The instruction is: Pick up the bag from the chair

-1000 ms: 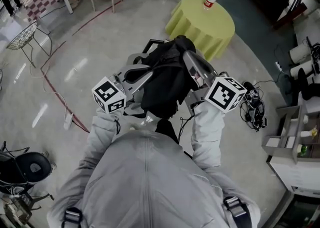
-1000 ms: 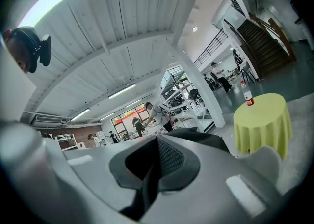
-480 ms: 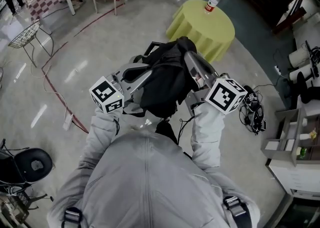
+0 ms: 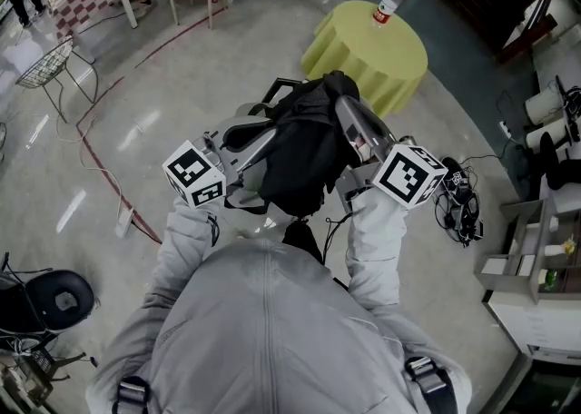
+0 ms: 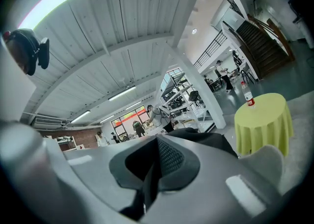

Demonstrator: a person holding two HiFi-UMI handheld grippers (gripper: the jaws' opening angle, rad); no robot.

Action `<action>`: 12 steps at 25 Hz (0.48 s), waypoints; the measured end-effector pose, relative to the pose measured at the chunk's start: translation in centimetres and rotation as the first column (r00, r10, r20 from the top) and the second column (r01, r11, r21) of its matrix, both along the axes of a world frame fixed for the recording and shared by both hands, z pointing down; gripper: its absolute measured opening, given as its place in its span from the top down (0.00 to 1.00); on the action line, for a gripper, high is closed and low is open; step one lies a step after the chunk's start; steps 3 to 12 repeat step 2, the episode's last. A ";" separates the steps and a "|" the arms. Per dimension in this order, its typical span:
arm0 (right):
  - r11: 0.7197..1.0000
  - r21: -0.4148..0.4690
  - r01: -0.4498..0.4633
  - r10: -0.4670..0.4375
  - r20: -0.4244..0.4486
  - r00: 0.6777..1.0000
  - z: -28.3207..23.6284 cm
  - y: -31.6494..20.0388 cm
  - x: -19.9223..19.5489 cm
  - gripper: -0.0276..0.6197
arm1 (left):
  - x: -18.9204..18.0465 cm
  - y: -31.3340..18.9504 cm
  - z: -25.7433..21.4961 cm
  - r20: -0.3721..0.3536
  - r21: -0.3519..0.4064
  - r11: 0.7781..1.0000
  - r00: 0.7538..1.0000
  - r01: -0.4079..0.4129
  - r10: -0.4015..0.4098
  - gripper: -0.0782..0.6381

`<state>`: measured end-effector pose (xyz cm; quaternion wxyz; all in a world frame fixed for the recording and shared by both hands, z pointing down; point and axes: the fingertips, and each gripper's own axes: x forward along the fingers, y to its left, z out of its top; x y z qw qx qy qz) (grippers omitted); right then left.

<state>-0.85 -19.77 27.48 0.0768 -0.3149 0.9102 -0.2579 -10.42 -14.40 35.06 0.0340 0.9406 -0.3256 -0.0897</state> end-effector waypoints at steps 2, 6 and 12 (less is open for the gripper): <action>1.000 -0.007 -0.001 0.001 0.009 1.000 0.0 -0.1 -0.1 0.94 | -0.1 -0.2 0.3 -0.009 -0.007 1.000 1.000 0.004 -0.004 0.84; 1.000 -0.007 -0.001 0.001 0.009 1.000 0.0 -0.1 -0.1 0.94 | -0.1 -0.2 0.3 -0.009 -0.007 1.000 1.000 0.004 -0.004 0.84; 1.000 -0.007 -0.001 0.001 0.009 1.000 0.0 -0.1 -0.1 0.94 | -0.1 -0.2 0.3 -0.009 -0.007 1.000 1.000 0.004 -0.004 0.84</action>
